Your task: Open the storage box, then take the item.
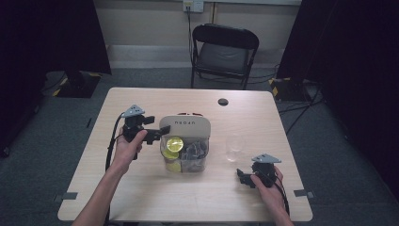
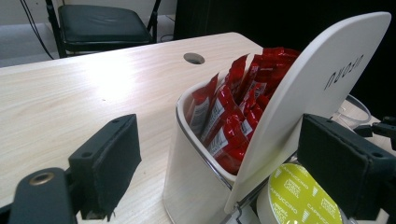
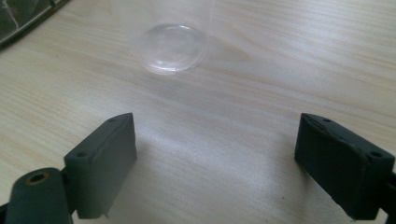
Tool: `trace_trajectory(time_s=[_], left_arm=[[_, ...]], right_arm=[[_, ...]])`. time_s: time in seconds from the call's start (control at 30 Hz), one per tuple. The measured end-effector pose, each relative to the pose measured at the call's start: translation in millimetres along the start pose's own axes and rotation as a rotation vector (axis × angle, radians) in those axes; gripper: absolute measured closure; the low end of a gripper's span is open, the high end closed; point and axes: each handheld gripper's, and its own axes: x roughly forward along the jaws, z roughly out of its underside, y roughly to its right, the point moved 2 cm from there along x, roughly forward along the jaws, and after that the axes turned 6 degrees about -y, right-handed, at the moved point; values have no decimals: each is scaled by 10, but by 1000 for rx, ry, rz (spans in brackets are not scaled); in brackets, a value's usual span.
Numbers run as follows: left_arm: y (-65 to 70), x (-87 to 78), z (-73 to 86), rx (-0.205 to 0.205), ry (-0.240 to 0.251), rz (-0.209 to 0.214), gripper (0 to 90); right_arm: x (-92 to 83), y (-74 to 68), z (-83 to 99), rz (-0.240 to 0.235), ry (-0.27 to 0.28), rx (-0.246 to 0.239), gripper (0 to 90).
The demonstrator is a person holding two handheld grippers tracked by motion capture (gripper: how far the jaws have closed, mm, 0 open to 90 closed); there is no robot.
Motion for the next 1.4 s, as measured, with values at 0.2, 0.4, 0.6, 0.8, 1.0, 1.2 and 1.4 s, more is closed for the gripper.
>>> trace_trajectory(time_s=[0.2,0.4,0.6,0.8,1.0,1.2,1.4], left_arm=[[20,0,-10,3,-8,-7,141],[-10,14,-10,-3,-18,8,120],[1,5,-36,1,-13,5,124],[-1,1,-38,3,-16,2,123],[2,25,-30,13,-33,-13,94],[-3,28,-31,16,-34,-19,73],[-5,37,-30,9,-33,-21,60]], right_arm=[[-37,-5,-13,-38,-19,13,148],[-111,-12,-50,-61,-38,-1,147],[-180,-13,-60,-106,-36,14,152],[-283,-59,-84,-165,0,9,169],[-401,-76,-150,-217,37,18,215],[-501,-96,-196,-227,64,18,242],[-593,-147,-273,-254,82,20,291]])
